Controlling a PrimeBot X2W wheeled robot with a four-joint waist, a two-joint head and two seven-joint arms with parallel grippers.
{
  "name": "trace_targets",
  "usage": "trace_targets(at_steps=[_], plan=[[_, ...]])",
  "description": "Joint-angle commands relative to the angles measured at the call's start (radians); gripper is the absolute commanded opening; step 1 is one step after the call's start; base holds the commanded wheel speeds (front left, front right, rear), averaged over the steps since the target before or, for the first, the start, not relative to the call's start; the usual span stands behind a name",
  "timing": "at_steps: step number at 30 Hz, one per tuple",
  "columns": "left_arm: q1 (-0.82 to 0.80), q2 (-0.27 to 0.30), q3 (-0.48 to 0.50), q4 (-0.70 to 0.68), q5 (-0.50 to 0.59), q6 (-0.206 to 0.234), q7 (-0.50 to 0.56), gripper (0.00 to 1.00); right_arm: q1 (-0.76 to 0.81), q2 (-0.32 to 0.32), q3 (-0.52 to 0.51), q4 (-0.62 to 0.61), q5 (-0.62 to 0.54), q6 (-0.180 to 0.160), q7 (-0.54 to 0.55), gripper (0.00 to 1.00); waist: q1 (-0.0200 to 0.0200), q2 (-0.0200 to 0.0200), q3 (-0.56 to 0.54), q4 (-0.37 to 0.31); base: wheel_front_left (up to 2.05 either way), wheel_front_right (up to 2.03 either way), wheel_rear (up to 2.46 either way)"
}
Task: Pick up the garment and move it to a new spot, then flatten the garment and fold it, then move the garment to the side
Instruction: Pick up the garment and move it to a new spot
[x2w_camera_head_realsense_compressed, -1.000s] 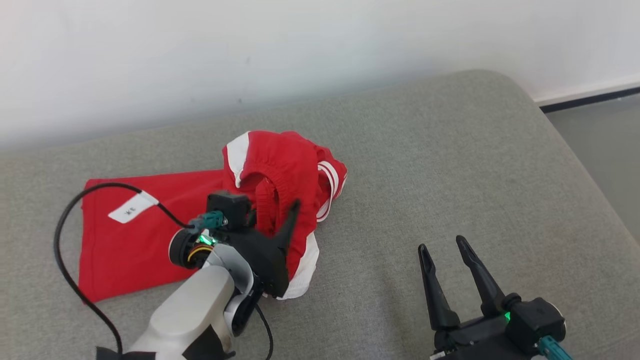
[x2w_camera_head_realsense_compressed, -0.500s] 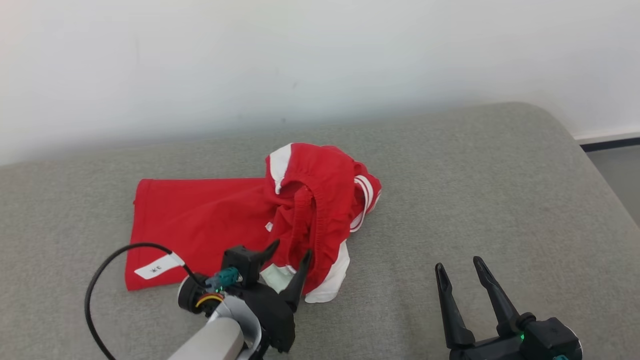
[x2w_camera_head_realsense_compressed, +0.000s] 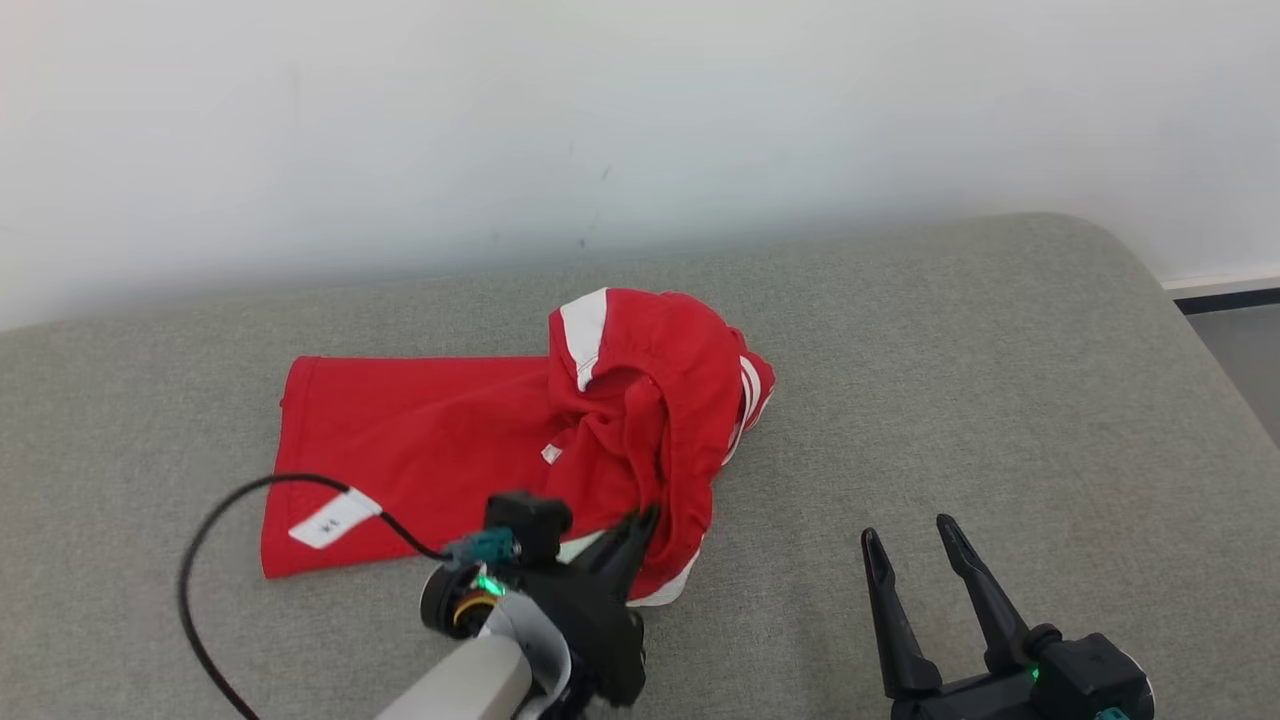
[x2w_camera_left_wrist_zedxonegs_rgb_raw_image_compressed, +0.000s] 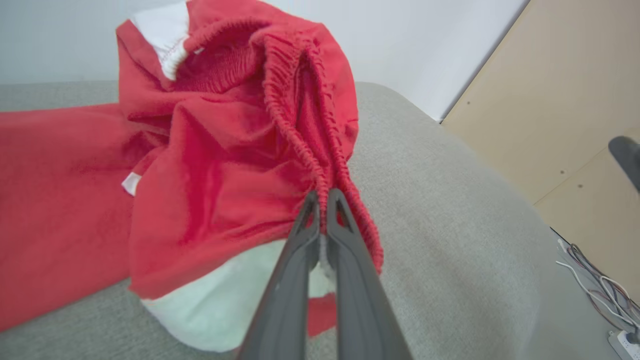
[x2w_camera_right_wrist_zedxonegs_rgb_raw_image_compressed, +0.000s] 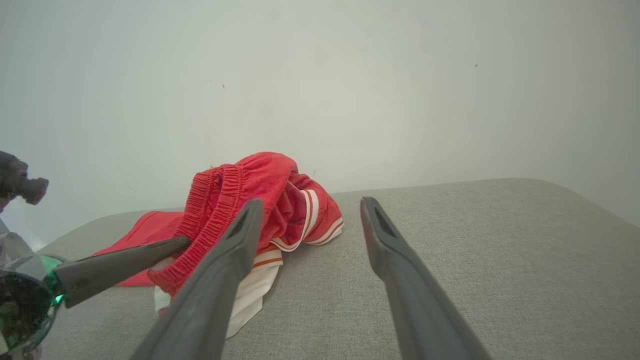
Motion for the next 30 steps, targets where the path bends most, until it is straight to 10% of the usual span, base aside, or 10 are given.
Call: trace_targets(at_steps=[1,13,30], plan=[[-0.029,-0.002,0.009,-0.019,-0.029,-0.006,0.001,0.00,0.003,-0.001,0.000,0.001,0.004,-0.002,-0.001,1.00,0.0001,0.0000,-0.002,-0.002,0.00,0.00,0.00],[-0.252,0.179,0.147,-0.269,-0.271,-0.007,0.097,0.00,0.018,0.002,-0.004,0.000,0.010,-0.002,-0.001,1.00,0.0001,0.0000,-0.015,0.009,0.00,0.00,0.00],[-0.399,0.540,0.346,-0.321,-0.276,0.052,0.110,0.00,0.031,0.003,-0.021,0.004,0.010,-0.002,-0.001,1.00,0.0001,0.0000,0.002,0.154,0.00,0.00,0.00]])
